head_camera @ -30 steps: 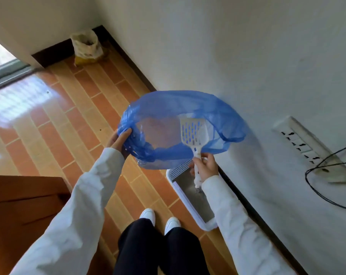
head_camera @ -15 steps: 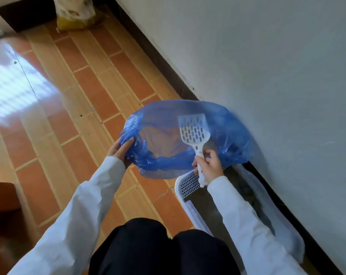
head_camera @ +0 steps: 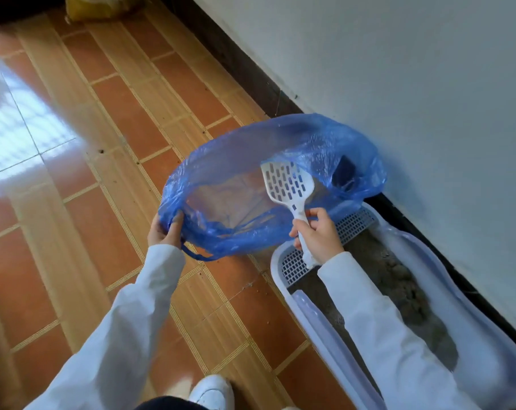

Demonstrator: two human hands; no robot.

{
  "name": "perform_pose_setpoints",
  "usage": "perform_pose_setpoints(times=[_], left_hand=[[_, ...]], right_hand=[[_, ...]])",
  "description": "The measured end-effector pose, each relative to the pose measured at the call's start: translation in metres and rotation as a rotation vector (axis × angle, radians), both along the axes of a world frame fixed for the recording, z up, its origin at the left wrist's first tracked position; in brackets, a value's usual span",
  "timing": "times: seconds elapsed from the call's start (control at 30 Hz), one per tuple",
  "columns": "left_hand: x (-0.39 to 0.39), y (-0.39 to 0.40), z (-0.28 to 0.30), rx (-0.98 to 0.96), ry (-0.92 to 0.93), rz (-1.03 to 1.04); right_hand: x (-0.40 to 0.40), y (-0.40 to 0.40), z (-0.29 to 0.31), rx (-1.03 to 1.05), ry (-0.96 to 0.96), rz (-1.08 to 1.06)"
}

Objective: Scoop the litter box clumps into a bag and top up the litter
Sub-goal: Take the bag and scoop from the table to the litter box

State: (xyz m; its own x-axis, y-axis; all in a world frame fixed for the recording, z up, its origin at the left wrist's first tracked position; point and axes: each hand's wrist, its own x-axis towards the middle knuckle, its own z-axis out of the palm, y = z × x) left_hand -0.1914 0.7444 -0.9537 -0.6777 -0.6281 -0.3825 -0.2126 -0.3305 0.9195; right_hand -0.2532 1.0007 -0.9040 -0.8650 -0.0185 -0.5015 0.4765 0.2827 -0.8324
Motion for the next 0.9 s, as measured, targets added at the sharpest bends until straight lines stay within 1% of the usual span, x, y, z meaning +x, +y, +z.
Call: perform_pose_setpoints(times=[0.1,0.2,0.4,0.5,0.63,0.7,0.8,0.9], left_hand=[[0.012,0.002,-0.010,-0.057,-0.003,0.004],[0.020,0.005,-0.013,-0.067,-0.022,-0.031],[0.018,0.001,-0.014,-0.120,-0.040,-0.195],[0.016,-0.002,-0.015,-0.033,-0.064,-0.252],[0.027,-0.001,-0.013,0.195,-0.042,-0.238],[0.037,-0.001,-0.013,0.268,-0.028,-0.317],[0.050,-0.006,-0.017,0.273,-0.053,-0.441],[0.049,-0.010,-0.021,0.229,-0.094,-0.454]], right_hand=[[0.004,-0.010,-0.003,-0.019,0.046,0.025],[0.010,-0.018,-0.003,-0.028,0.065,0.029],[0.027,-0.021,-0.010,-0.018,0.062,0.016],[0.036,-0.021,-0.011,-0.031,0.054,0.006],[0.046,-0.021,-0.004,-0.083,0.042,-0.012],[0.050,-0.020,0.000,-0.104,0.046,-0.005],[0.054,-0.017,0.004,-0.101,0.062,0.015],[0.057,-0.013,0.006,-0.081,0.077,0.023]])
